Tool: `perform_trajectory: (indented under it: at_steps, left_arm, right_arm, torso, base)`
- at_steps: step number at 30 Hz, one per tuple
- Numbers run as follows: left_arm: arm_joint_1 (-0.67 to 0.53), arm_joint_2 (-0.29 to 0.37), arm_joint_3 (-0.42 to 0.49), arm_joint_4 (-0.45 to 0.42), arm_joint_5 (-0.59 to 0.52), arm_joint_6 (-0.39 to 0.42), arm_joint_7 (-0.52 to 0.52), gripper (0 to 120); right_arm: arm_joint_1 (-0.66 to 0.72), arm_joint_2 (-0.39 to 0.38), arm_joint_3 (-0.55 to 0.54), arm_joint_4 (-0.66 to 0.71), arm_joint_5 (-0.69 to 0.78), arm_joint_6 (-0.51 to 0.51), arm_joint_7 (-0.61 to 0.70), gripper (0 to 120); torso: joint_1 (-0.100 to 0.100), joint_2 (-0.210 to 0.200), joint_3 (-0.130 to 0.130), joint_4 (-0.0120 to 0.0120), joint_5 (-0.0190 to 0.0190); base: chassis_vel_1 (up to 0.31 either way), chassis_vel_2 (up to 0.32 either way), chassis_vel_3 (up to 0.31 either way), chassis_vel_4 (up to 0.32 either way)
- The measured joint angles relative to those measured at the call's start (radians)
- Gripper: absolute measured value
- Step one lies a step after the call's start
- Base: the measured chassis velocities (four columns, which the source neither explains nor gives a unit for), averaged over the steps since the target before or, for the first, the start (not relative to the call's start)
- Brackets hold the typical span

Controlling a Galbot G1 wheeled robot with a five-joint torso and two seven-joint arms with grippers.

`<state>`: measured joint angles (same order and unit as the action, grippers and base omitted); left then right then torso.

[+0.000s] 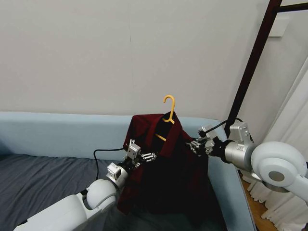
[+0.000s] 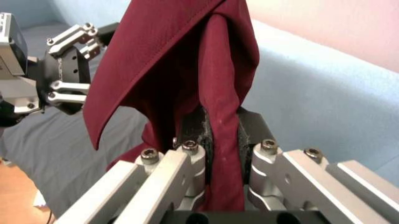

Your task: Pick up the clothes from the sofa and hang them on the clothes hanger.

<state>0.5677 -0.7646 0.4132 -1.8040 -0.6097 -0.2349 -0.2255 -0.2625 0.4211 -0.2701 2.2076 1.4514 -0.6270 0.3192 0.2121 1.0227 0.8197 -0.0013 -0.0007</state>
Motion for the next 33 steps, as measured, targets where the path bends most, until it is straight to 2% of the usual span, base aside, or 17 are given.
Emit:
perform_trajectory:
  at_steps: [2, 6, 7, 12, 14, 17, 20, 30, 33]
  left_arm:
    - [0.000, 0.000, 0.002, 0.001, 0.001, -0.002, 0.006, 67]
    - [0.003, 0.001, 0.000, 0.001, 0.002, -0.005, 0.008, 49]
    - [0.003, 0.001, 0.000, 0.001, 0.002, -0.005, 0.008, 49]
    - [0.017, 0.025, -0.018, -0.016, 0.005, -0.012, 0.009, 26]
    - [0.019, 0.028, -0.021, -0.017, 0.006, -0.014, 0.009, 23]
    - [0.028, 0.041, -0.035, -0.025, 0.006, -0.019, 0.011, 8]
    - [0.035, 0.045, -0.044, -0.027, 0.006, -0.023, 0.011, 2]
    - [0.046, 0.084, -0.115, -0.048, -0.011, -0.029, 0.012, 0]
    - [0.000, 0.123, -0.147, -0.061, -0.043, -0.017, 0.010, 0]
  right_arm:
    - [0.000, 0.000, 0.000, 0.000, 0.000, 0.000, -0.001, 8]
    - [-0.002, 0.002, -0.001, -0.003, 0.000, 0.000, -0.001, 8]
    - [-0.002, 0.002, -0.001, -0.003, 0.000, 0.000, -0.001, 8]
    - [0.003, 0.009, -0.007, -0.021, -0.005, 0.000, -0.004, 8]
    - [0.003, 0.010, -0.008, -0.023, -0.006, 0.000, -0.005, 8]
    - [0.004, 0.013, -0.010, -0.025, -0.010, 0.000, -0.007, 8]
    - [0.004, 0.016, -0.012, -0.027, -0.014, 0.000, -0.007, 8]
    - [0.003, 0.023, -0.013, -0.028, -0.019, 0.000, -0.007, 8]
    - [0.006, 0.027, -0.014, -0.027, -0.019, 0.001, -0.007, 8]
  torso:
    - [0.000, 0.000, 0.000, 0.0001, -0.0001]
    - [0.000, 0.000, 0.000, 0.0002, -0.0001]
    - [0.000, 0.000, 0.000, 0.0002, -0.0001]
    - [0.000, 0.000, 0.000, 0.0002, -0.0001]
    - [0.000, 0.000, 0.000, 0.0002, -0.0001]
    - [0.000, 0.000, 0.000, 0.0001, -0.0001]
    - [0.000, 0.000, 0.000, 0.0001, -0.0001]
    - [0.000, 0.000, 0.000, 0.0001, -0.0003]
    - [0.000, 0.000, 0.000, 0.0002, -0.0003]
  base:
    - [0.000, 0.000, 0.000, 0.000]
    - [0.000, 0.000, 0.000, 0.000]
    - [0.000, 0.000, 0.000, 0.000]
    - [0.000, 0.000, 0.000, 0.000]
    - [0.000, 0.000, 0.000, 0.000]
    - [0.000, 0.000, 0.000, 0.000]
    - [0.000, 0.000, 0.000, 0.000]
    - [0.000, 0.000, 0.000, 0.000]
    - [0.000, 0.000, 0.000, 0.000]
